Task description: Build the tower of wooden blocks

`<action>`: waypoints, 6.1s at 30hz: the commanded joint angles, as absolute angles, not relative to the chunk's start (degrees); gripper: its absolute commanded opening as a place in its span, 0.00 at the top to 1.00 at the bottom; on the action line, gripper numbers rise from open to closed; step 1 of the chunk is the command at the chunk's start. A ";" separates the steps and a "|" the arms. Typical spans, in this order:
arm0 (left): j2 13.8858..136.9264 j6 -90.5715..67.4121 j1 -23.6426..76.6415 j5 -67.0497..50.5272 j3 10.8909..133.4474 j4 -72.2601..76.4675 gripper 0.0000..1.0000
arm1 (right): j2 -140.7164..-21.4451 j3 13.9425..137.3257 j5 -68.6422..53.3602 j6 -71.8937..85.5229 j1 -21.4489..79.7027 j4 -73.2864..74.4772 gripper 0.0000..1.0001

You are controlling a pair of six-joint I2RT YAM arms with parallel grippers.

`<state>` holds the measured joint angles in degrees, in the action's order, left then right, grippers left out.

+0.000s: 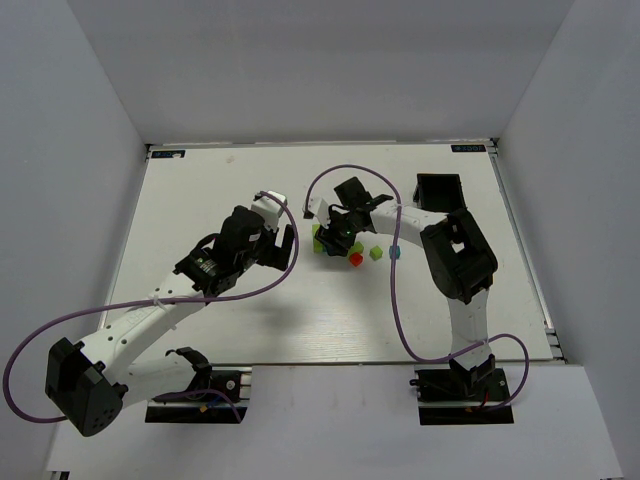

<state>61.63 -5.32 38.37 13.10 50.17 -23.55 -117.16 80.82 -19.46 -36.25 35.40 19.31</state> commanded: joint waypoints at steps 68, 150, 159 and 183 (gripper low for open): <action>62.23 -4.92 38.23 13.80 50.10 -23.38 0.00 | -117.51 81.30 -18.02 -41.22 34.89 19.06 0.35; 62.67 -2.64 37.71 8.79 51.94 -18.81 0.20 | -110.57 76.20 -29.35 -85.60 24.87 30.15 0.41; 62.67 -2.64 37.71 9.32 51.94 -18.81 0.20 | -111.71 76.29 -29.88 -85.69 26.28 30.15 0.48; 62.14 -2.64 37.71 10.37 51.94 -18.81 0.20 | -106.08 82.08 -31.38 -71.29 27.68 29.62 1.00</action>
